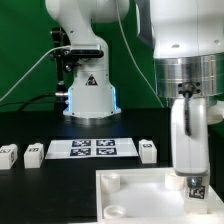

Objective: Assemble one leg

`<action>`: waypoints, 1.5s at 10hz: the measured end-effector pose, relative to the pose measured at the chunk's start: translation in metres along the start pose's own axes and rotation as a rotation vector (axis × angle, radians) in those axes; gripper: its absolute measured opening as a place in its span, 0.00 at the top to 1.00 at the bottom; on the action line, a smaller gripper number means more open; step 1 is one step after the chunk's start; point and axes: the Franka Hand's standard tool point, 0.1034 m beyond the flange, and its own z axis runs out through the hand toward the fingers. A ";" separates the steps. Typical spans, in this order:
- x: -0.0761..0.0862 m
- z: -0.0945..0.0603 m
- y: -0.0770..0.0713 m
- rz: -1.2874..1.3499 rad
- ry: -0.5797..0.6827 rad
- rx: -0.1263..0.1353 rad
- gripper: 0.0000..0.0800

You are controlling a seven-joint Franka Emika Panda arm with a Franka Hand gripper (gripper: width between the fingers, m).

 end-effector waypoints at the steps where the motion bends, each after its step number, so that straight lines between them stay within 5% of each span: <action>1: 0.000 0.000 0.000 0.000 0.000 0.000 0.63; 2: 0.000 0.000 0.000 -0.002 0.000 -0.001 0.39; 3: 0.000 0.001 0.000 -0.007 0.000 -0.001 0.25; 12: -0.007 0.000 0.004 -1.055 0.010 0.008 0.19; 15: 0.001 0.001 -0.001 -1.598 0.064 -0.022 0.19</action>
Offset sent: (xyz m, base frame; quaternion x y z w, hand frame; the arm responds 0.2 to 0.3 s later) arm 0.0000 0.0000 0.0000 0.0000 0.0000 -0.0899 0.9960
